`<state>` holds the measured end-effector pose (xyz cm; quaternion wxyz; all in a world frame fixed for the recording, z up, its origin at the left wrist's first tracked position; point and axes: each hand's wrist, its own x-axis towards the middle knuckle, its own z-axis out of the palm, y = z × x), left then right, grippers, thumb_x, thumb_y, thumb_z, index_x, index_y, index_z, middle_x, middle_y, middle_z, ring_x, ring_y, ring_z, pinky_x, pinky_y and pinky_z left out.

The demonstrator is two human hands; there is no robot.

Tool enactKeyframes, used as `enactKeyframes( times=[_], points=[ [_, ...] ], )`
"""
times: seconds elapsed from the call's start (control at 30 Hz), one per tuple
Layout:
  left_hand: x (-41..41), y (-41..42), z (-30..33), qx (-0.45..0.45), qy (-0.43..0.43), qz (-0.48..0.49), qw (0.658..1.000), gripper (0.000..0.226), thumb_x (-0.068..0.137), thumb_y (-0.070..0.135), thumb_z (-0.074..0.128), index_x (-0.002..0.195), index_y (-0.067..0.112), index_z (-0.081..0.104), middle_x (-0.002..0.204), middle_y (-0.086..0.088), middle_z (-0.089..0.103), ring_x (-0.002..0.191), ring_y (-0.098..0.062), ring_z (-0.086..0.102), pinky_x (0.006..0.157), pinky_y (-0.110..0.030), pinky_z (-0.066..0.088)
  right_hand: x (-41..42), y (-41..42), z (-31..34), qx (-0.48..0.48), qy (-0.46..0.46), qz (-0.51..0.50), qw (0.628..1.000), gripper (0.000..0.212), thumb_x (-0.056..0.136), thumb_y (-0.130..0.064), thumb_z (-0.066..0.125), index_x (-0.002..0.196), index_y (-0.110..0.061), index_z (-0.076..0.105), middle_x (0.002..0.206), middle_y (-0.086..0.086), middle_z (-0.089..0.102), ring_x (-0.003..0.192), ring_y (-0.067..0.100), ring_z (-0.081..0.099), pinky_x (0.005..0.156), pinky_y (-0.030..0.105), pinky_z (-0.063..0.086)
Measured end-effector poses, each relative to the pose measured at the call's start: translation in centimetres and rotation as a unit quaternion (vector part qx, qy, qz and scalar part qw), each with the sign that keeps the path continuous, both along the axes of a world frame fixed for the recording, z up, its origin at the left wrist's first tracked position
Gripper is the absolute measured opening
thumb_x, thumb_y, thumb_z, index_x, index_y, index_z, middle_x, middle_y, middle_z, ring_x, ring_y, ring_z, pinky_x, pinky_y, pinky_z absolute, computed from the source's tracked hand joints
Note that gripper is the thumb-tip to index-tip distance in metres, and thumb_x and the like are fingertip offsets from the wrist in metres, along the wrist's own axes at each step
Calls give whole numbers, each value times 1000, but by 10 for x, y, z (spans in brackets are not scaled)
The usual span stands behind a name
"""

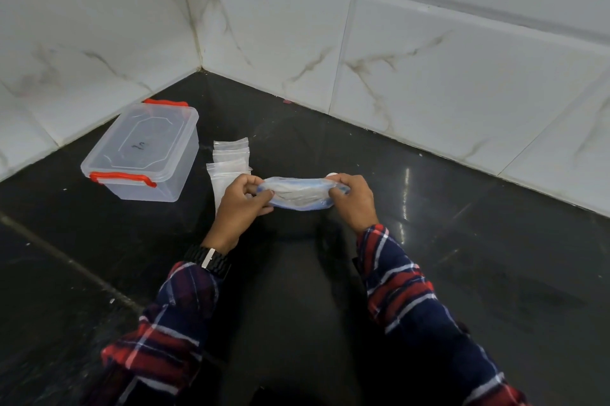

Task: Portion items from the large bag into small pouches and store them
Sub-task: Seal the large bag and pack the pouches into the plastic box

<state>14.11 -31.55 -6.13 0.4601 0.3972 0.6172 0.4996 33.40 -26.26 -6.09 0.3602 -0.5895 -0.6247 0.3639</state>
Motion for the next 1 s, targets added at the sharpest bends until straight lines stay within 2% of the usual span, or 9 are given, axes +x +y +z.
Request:
enactKeyframes(
  times=[0.1,0.23,0.4,0.5,0.67,0.77,0.83,0.93,1.0],
  points=[
    [-4,-4,7,12,-20,-6,1000,8,90,10,62,98,11,61,102,-10,66,95,-20,68,70,-22,58,4,-1,-3,-11,28,-30,999,18,88,-1,55,87,-11,70,95,3,66,79,2,57,59,0,42],
    [-2,-3,7,32,41,38,998,6,87,7,66,89,11,62,89,-9,67,84,-19,69,56,-17,55,5,-3,-2,13,29,-60,998,16,85,0,60,82,-12,71,80,1,65,68,-1,54,59,-2,40],
    [4,0,1,53,134,99,985,16,84,3,66,79,15,56,83,-8,65,78,-21,68,50,-17,54,-3,-4,-4,75,-28,-95,992,13,81,2,61,81,-10,65,88,6,58,80,14,53,65,10,38],
    [1,3,-4,56,192,117,973,22,83,5,67,74,19,53,81,-8,65,76,-24,68,59,-30,59,-4,-9,-4,117,-67,-100,986,13,79,1,60,81,-12,60,84,0,55,77,13,52,68,21,39],
    [2,5,-9,71,227,132,962,22,84,2,64,74,16,50,82,-8,63,79,-24,66,69,-43,60,-9,-12,-5,118,-13,-115,986,22,75,11,55,76,-11,50,74,-4,50,67,10,46,57,10,37],
    [-1,2,-12,64,205,114,970,24,83,0,63,71,15,49,82,-14,63,79,-30,66,70,-46,59,-4,-11,-4,57,41,-94,993,24,76,11,58,75,-11,51,70,-6,49,62,5,44,55,5,39],
    [-5,2,-11,39,173,87,980,22,84,3,64,74,12,48,89,-17,64,85,-31,67,71,-40,59,2,-9,-1,21,45,-46,998,19,79,4,65,81,-12,56,77,-5,54,66,2,49,57,2,39],
    [-9,-1,-5,6,85,37,996,13,88,11,65,88,12,52,102,-10,64,93,-21,68,70,-26,58,12,-3,-1,-29,112,28,993,20,84,-2,65,98,-15,63,100,4,66,88,14,62,65,8,46],
    [-11,-4,0,4,8,12,1000,14,88,12,65,99,10,56,108,-5,64,99,-19,67,71,-23,58,18,-1,-2,-51,163,46,984,24,85,4,62,105,-10,63,106,10,67,90,18,64,64,13,51]
  ],
)
